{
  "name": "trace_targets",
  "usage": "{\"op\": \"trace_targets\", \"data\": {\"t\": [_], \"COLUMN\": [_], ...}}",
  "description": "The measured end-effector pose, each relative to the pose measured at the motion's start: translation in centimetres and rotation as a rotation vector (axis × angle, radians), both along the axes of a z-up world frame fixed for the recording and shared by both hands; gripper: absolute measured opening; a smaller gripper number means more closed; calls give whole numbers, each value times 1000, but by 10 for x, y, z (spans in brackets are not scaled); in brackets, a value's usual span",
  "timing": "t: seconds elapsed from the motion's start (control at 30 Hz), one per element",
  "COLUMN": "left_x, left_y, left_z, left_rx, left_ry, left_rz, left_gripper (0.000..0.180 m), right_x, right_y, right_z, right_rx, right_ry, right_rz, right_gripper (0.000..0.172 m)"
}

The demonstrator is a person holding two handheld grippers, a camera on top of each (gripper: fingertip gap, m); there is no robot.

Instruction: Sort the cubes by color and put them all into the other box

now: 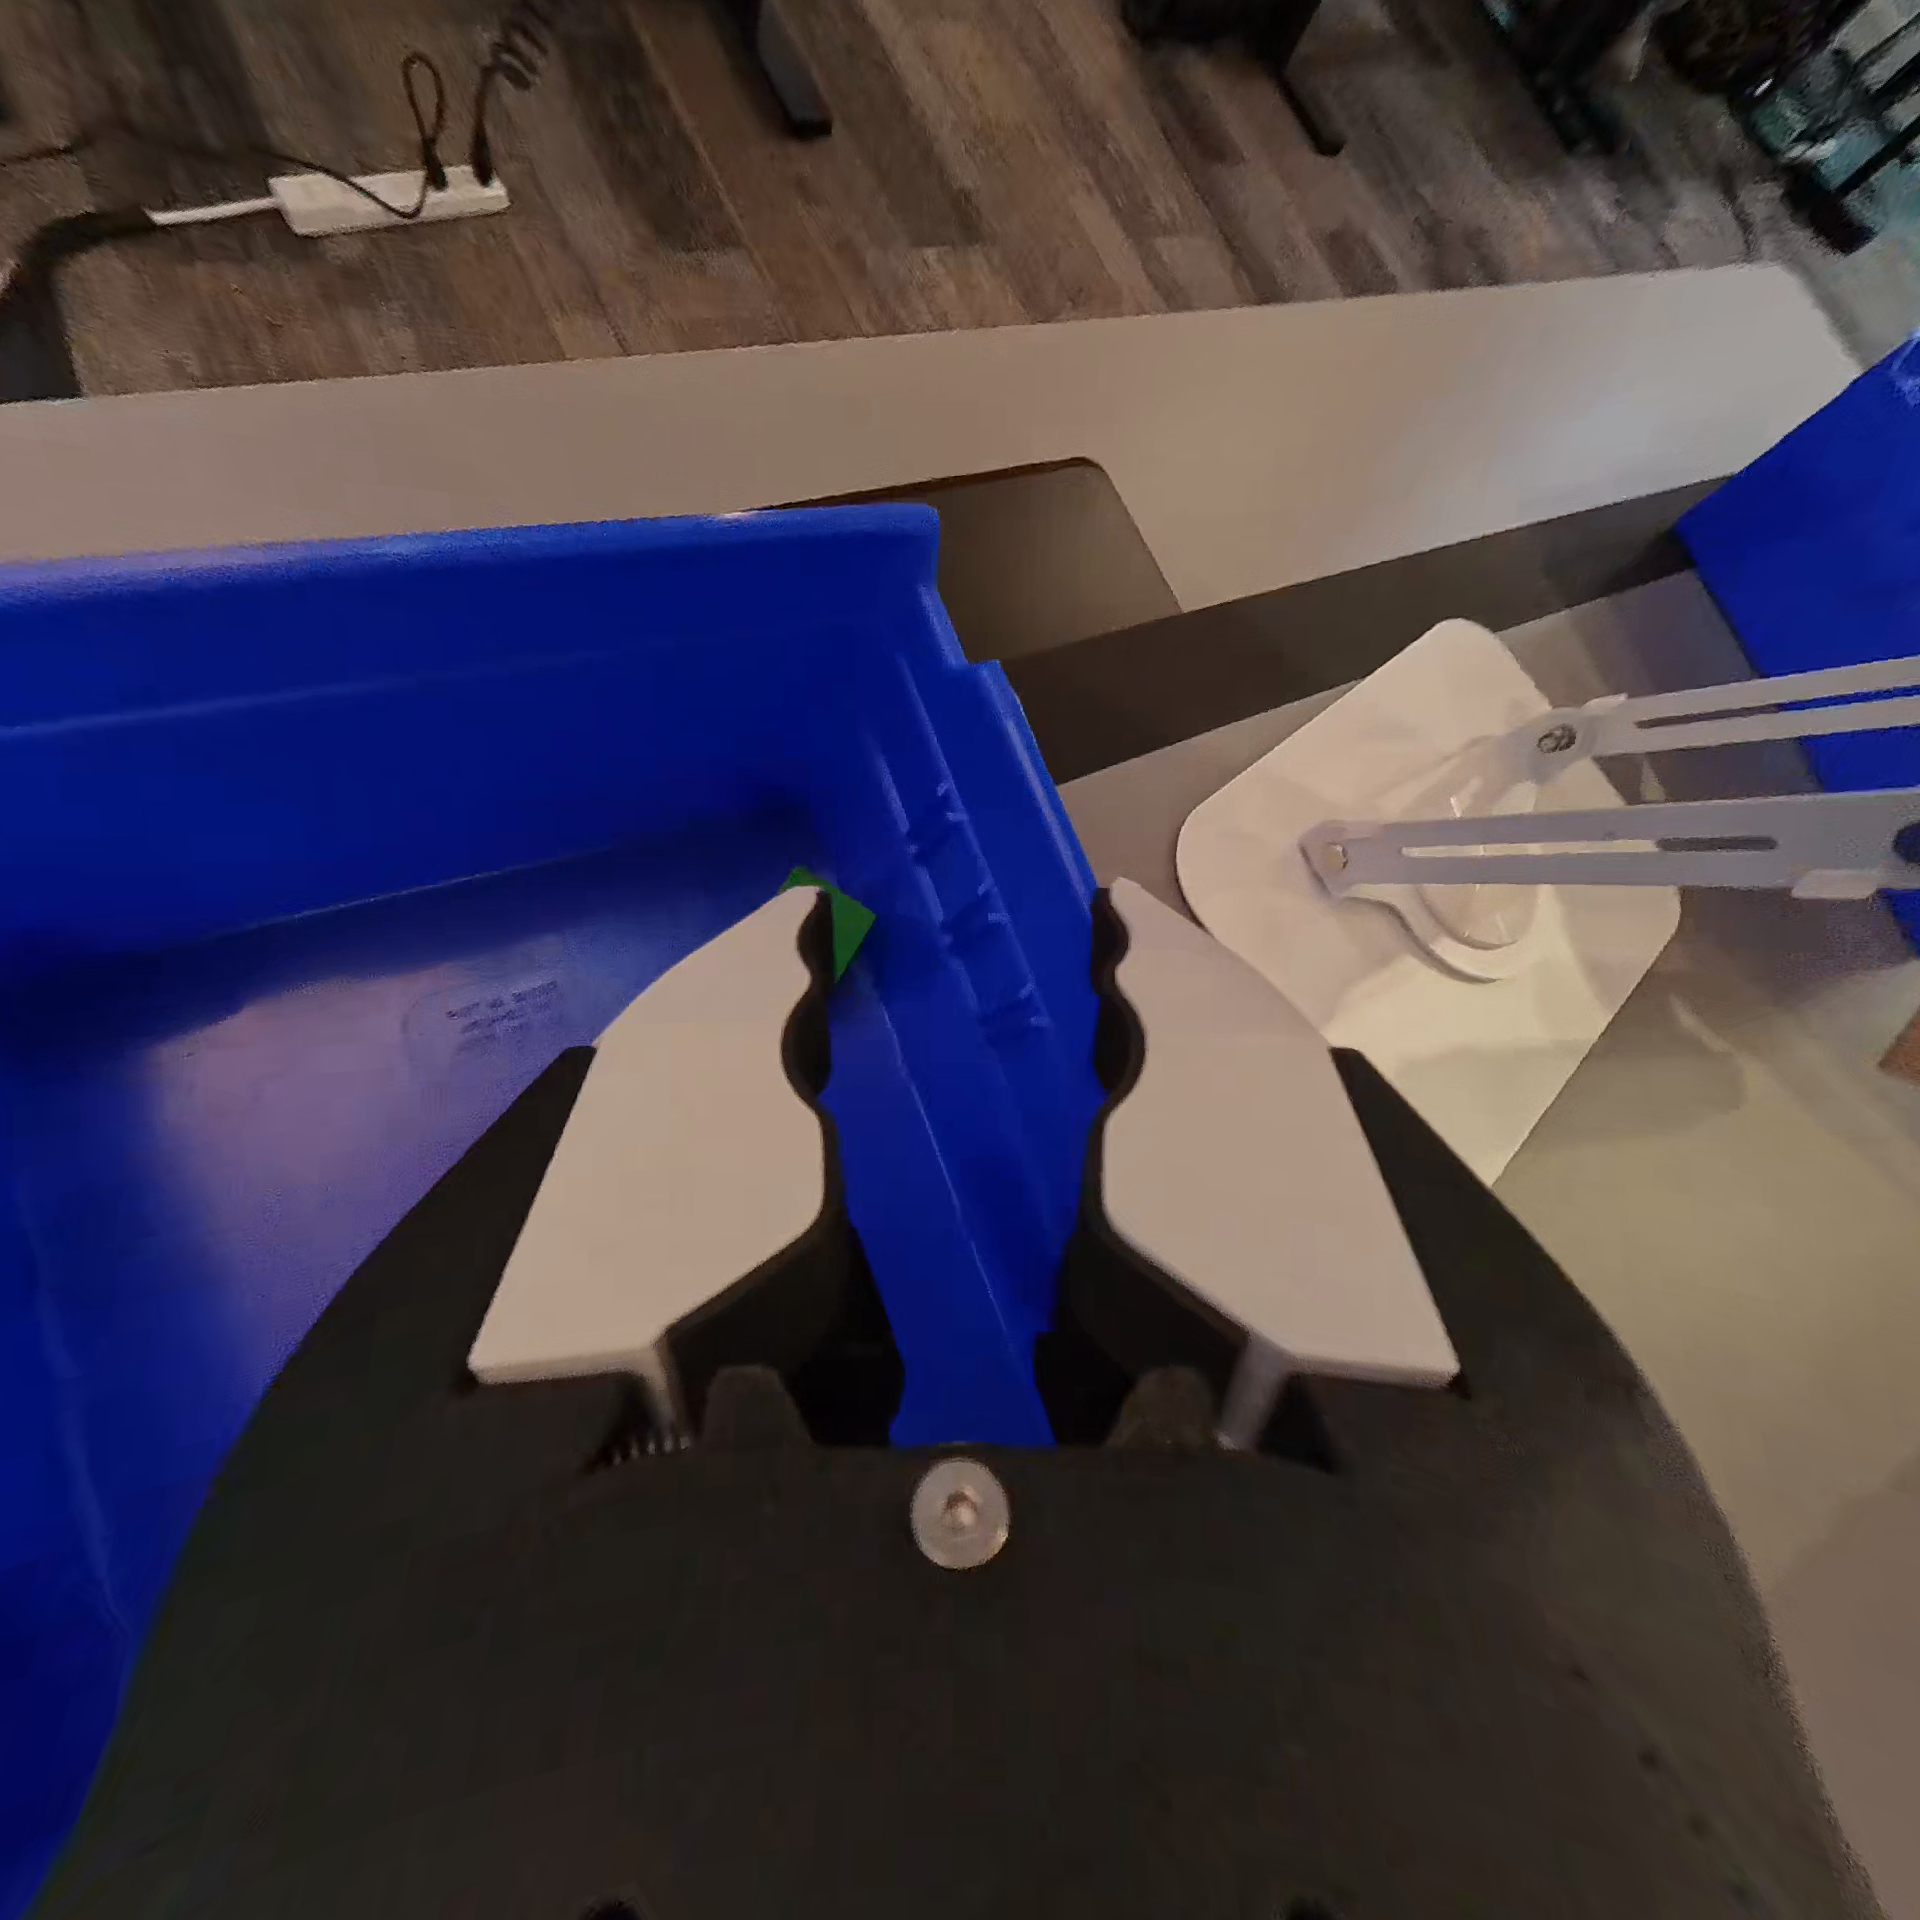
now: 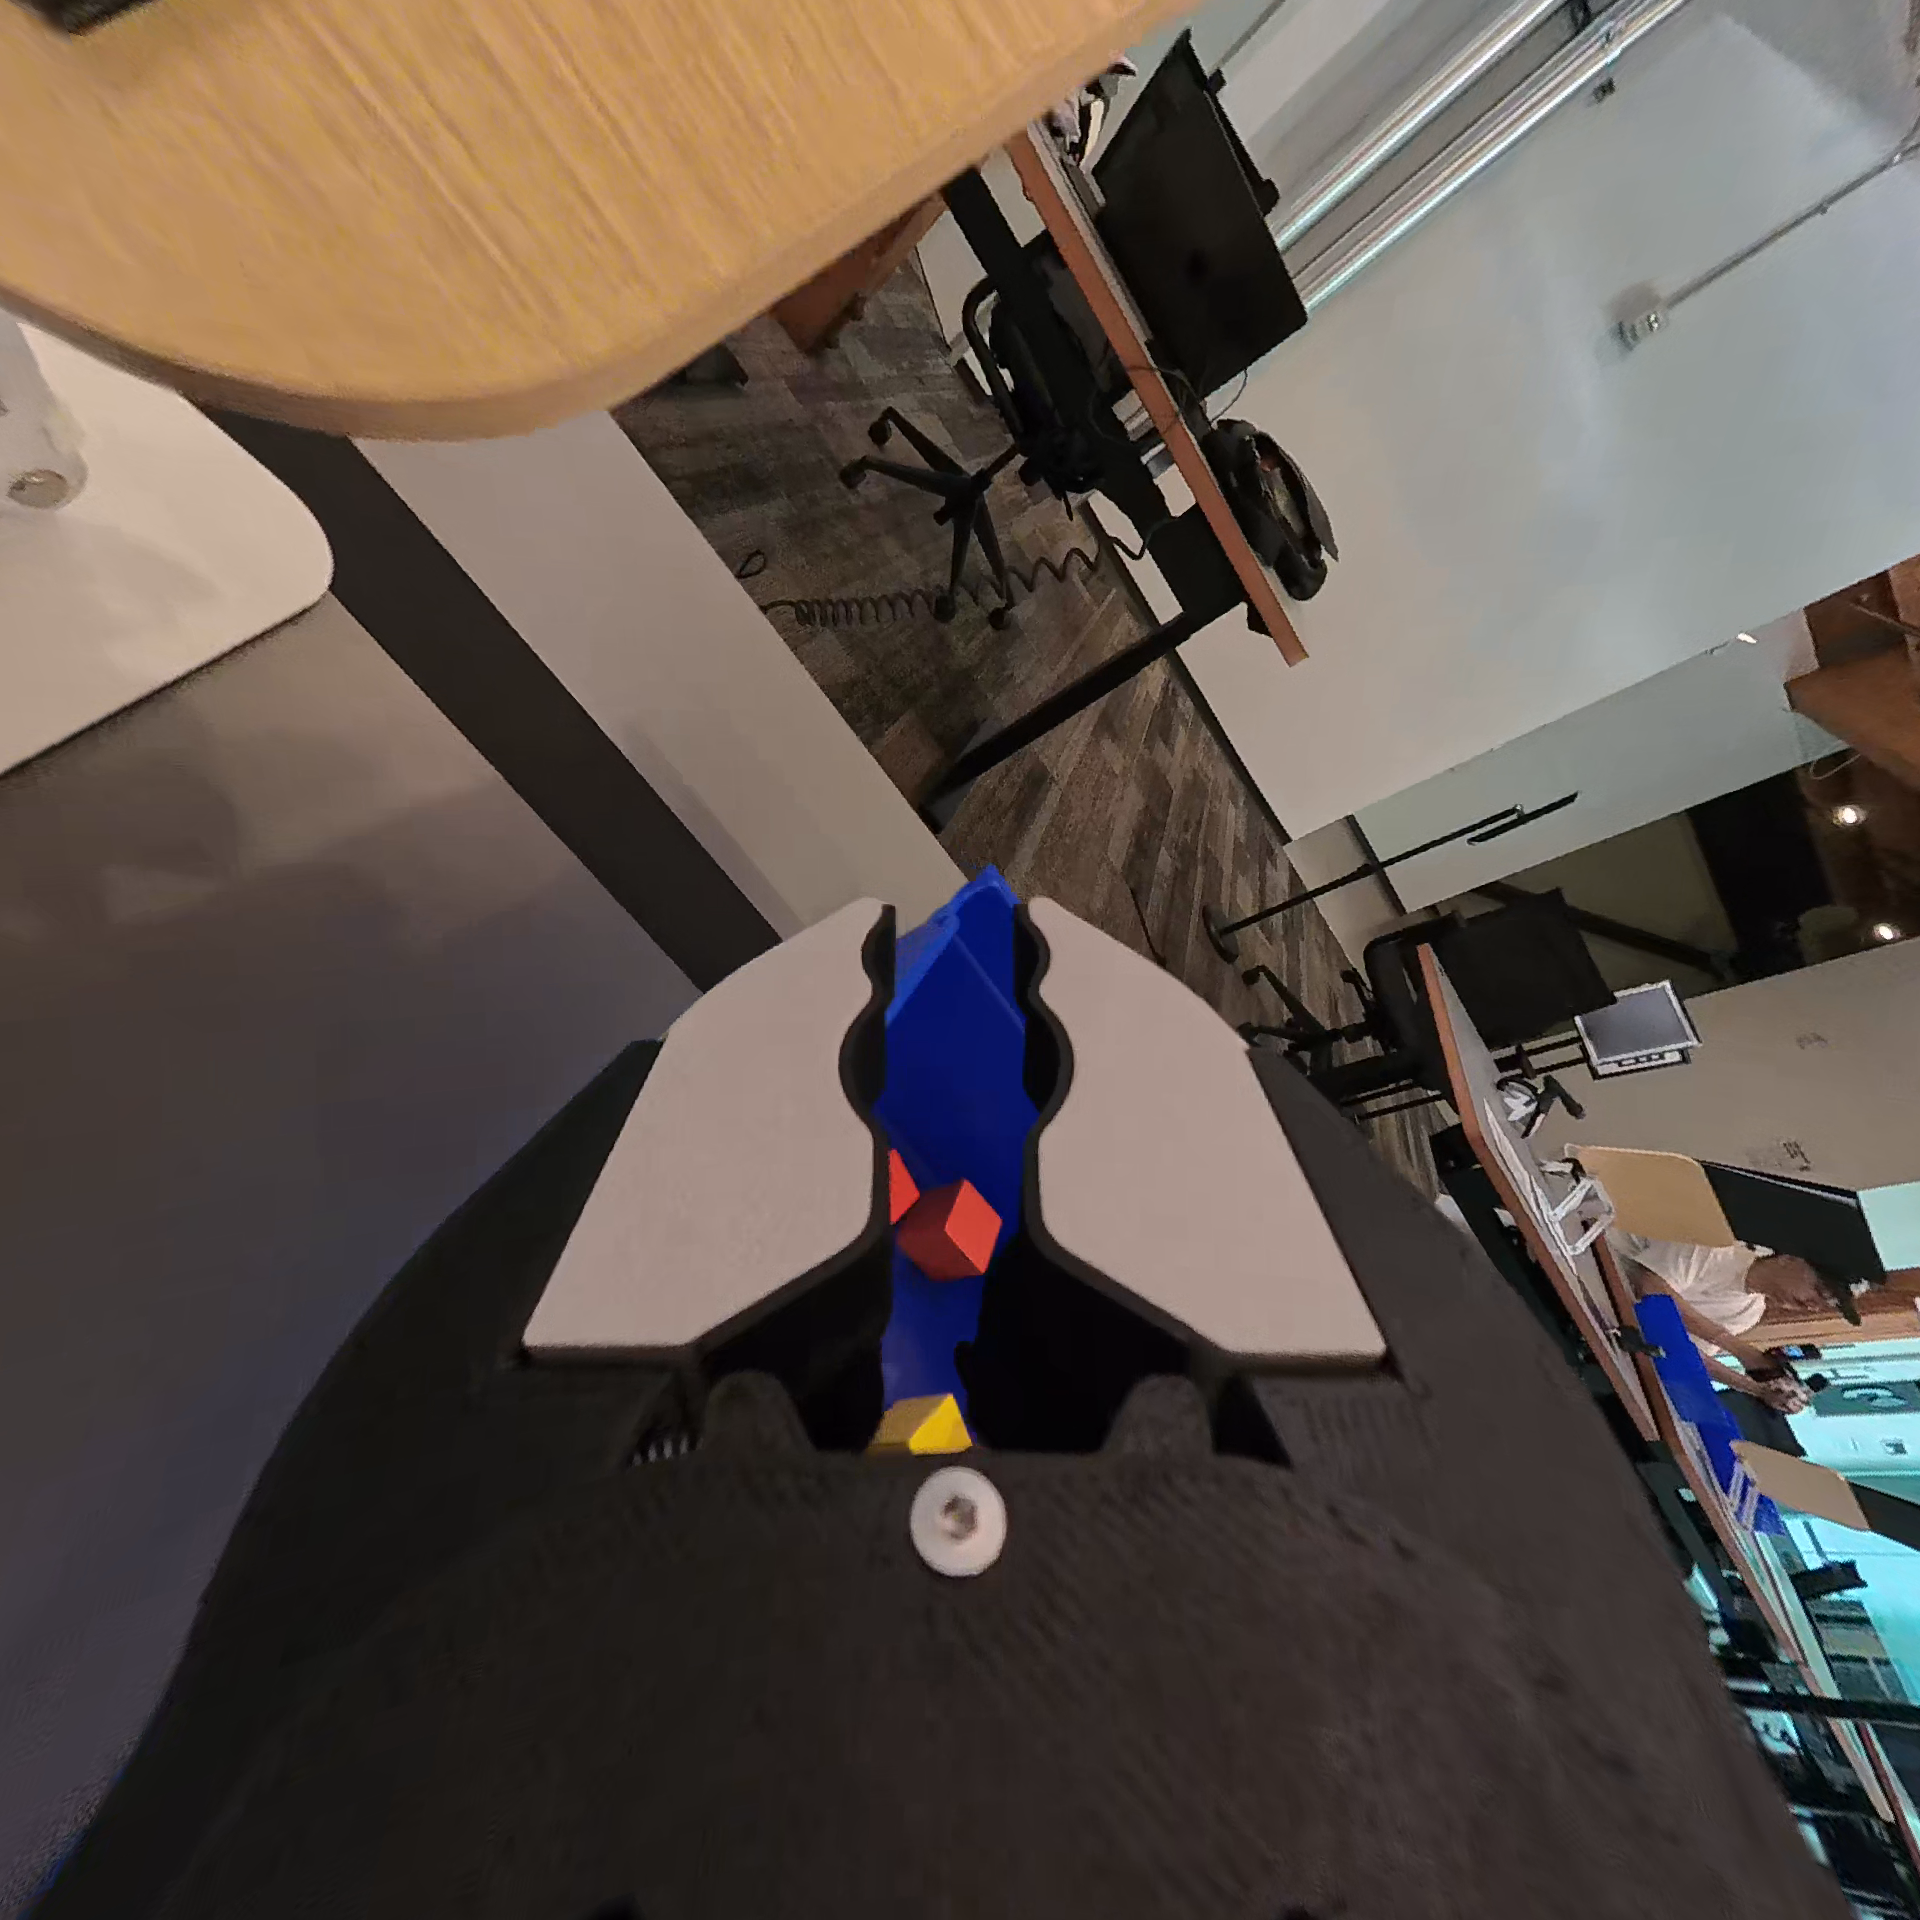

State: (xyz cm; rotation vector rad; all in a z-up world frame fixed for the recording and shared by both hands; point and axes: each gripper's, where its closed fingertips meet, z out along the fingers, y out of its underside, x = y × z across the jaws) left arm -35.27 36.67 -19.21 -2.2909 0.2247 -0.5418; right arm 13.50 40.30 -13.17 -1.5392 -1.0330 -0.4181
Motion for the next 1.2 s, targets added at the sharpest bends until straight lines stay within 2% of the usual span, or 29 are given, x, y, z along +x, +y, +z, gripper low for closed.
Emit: {"op": "trace_targets", "data": {"t": [0.13,0.3,0.37,0.5,0.8,0.87,1.0,1.1,1.2], "left_x": [0,-30,-30,-24,-16,-15,-14,-27,-37], "left_y": [6,13,16,19,18,21,21,18,17], "left_z": [-6,-7,-17,-51,-90,-93,-93,-92,-77], "left_rx": [-20,11,-18,-118,-205,-182,-180,-210,-169], "left_ry": [-121,-114,-137,-24,277,315,348,389,354], "left_rz": [7,94,92,53,-65,-70,-75,-29,19], "left_gripper": [56,49,51,55,37,31,31,31,30], "right_x": [-9,-15,-16,-17,-20,-19,-20,-21,-20], "right_y": [-2,-2,-3,-3,-3,-3,-3,-4,-4], "right_z": [-10,-16,-17,-20,-23,-23,-23,-23,-23], "right_rx": [-11,-17,-19,-28,-21,-20,-20,-18,-10], "right_ry": [-35,-51,-50,-55,-72,-74,-74,-79,-94], "right_rz": [15,28,30,34,40,39,40,44,42], "right_gripper": [21,21,21,21,19,19,19,19,20]}}
